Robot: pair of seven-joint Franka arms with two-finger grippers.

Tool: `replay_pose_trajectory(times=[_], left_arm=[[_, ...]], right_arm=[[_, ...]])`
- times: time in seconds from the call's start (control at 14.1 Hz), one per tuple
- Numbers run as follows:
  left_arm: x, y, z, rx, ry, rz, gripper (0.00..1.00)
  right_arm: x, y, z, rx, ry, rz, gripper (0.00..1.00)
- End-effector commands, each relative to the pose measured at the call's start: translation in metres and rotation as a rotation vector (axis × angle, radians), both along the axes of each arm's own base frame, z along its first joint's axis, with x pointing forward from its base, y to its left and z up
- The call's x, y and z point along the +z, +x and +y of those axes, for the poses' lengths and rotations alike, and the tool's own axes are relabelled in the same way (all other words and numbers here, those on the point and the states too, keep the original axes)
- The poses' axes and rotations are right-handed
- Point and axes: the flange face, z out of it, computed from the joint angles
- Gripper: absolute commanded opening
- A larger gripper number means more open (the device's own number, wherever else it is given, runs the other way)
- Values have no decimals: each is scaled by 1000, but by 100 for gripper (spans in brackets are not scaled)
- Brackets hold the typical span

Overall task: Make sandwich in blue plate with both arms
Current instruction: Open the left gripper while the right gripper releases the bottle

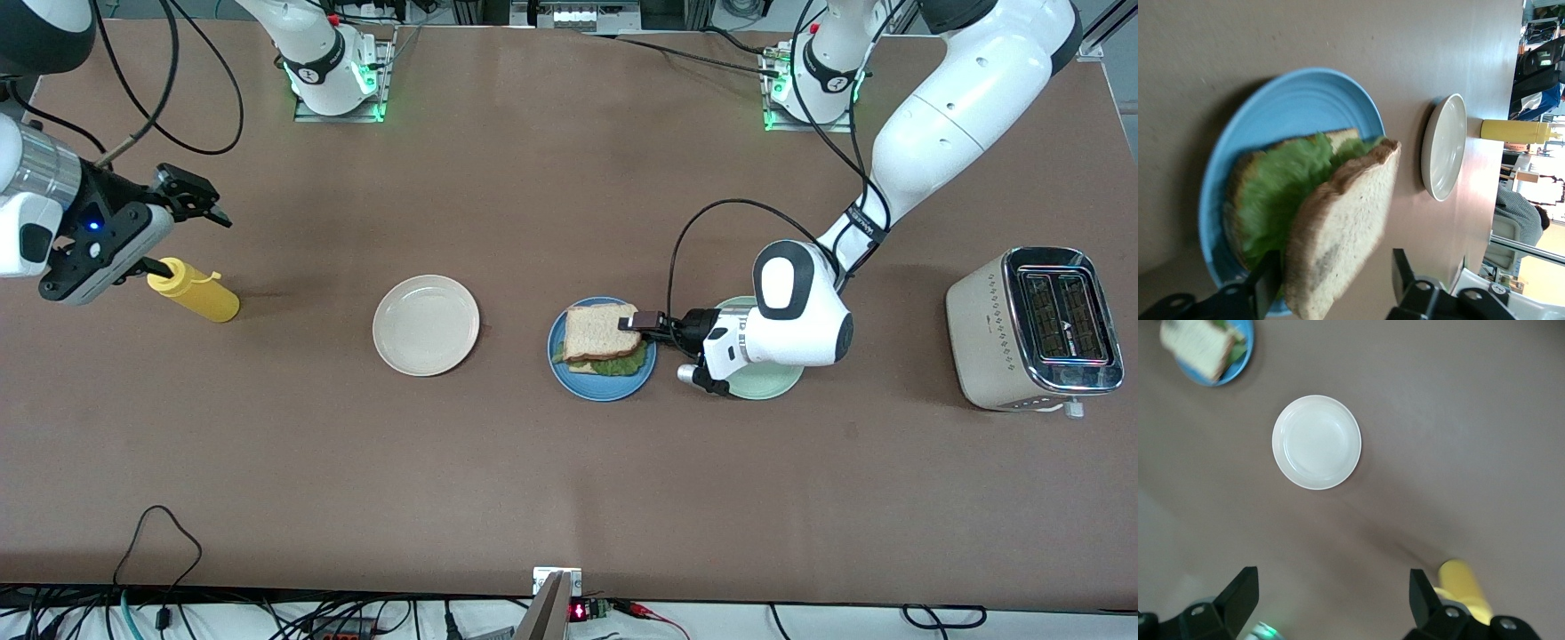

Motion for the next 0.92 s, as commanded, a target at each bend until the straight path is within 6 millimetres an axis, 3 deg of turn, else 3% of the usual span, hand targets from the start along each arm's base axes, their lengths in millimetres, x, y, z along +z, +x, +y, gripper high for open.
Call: replay_pose_trajectory(times=[0.0,0.14,0.28,0.5,0.85], left_arm=[[7,18,10,18,-31,-51,100],[26,27,23,28,-20,-84,100],[69,33,29,23,5,-145,100],[120,35,59,-40,100,-207,100],[192,28,107,-192,459,-254,100]], right_arm=[[-10,-8,3,-229,-54,55,100],[-20,-10,9,-285,-101,74,100],[-30,-12,7,-367,-124,104,100],[-40,-8,3,-383,-189,90,100],[-35,2,-52,-462,-254,37,100]])
